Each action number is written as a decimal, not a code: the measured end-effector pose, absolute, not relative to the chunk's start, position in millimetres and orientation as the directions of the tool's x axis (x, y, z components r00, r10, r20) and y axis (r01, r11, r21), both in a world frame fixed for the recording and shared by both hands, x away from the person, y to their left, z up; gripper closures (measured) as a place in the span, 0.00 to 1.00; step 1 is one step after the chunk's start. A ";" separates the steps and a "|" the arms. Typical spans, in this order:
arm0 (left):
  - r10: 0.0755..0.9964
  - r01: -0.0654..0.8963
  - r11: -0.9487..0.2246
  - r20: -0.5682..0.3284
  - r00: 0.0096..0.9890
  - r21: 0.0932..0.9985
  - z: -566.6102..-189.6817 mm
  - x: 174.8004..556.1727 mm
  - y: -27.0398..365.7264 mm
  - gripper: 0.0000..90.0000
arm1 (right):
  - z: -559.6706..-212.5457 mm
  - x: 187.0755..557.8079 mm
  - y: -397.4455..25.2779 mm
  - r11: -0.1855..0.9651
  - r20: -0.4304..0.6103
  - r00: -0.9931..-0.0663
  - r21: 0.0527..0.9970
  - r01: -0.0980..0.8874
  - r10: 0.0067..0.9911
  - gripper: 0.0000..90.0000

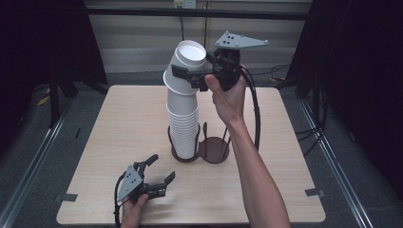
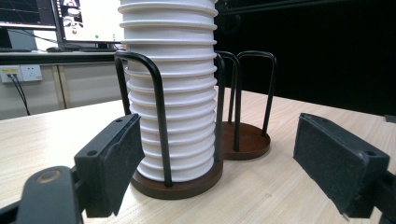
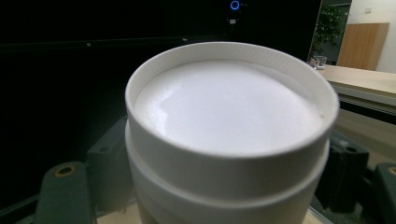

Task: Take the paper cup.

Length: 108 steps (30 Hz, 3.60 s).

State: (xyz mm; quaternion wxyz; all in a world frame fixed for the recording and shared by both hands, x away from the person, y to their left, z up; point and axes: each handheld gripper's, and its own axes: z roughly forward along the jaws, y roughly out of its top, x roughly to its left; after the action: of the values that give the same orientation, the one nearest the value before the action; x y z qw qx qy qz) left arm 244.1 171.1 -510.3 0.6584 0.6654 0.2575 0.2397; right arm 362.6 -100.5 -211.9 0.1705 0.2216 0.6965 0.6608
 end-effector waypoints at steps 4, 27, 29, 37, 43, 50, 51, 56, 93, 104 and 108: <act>0.658 0.027 0.000 -0.020 0.753 1.000 -510.3 244.1 171.1 0.17 | -210.1 362.5 -104.8 0.005 0.069 -0.845 0.996 0.084 0.530 0.24; 0.658 0.027 0.000 -0.020 0.753 1.000 -510.3 244.1 171.1 0.17 | -198.9 338.1 -150.1 -0.011 0.064 -0.826 0.998 0.070 0.560 0.24; 0.658 0.026 0.000 -0.020 0.753 1.000 -510.3 244.1 171.1 0.17 | -198.7 335.3 -155.3 -0.008 0.063 -0.821 0.997 0.071 0.568 0.24; 0.628 0.010 -0.011 0.000 0.779 1.000 -509.9 245.0 172.5 0.17 | -204.5 326.0 -175.2 -0.001 0.065 -0.804 0.997 0.079 0.592 0.24; 0.622 0.013 -0.014 -0.002 0.783 1.000 -509.8 244.8 172.2 0.17 | -214.1 319.9 -181.2 0.002 0.067 -0.803 0.996 0.084 0.592 0.24; 0.631 0.048 -0.048 -0.007 0.776 0.998 -506.4 246.0 168.1 0.18 | -229.9 316.4 -191.4 0.022 0.073 -0.791 0.994 0.108 0.607 0.24; 0.624 0.069 -0.020 -0.042 0.780 0.997 -505.0 244.7 166.4 0.19 | -233.4 316.1 -192.3 0.031 0.070 -0.789 0.993 0.112 0.611 0.24; 0.605 0.047 -0.046 -0.009 0.797 0.998 -490.4 244.1 162.8 0.19 | -251.9 314.4 -196.0 0.031 0.093 -0.789 0.990 0.140 0.607 0.24; 0.468 -0.002 -0.042 0.021 0.883 0.999 -449.4 246.0 144.0 0.18 | -357.4 281.5 -156.4 0.072 0.161 -0.835 0.970 0.232 0.526 0.24; 0.431 -0.003 -0.036 0.018 0.902 0.999 -449.0 244.1 138.4 0.17 | -383.1 273.9 -137.8 0.077 0.189 -0.854 0.963 0.257 0.485 0.24; 0.416 -0.004 -0.039 0.019 0.909 0.999 -449.5 243.5 137.8 0.17 | -391.0 270.7 -133.1 0.060 0.212 -0.857 0.961 0.271 0.470 0.24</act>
State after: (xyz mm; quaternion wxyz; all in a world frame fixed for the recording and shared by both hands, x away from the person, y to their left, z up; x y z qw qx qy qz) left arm 243.5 137.8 -449.5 0.6777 0.7038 0.1465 0.1548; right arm 270.7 -133.1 -391.0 0.0783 0.2560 0.7236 0.6362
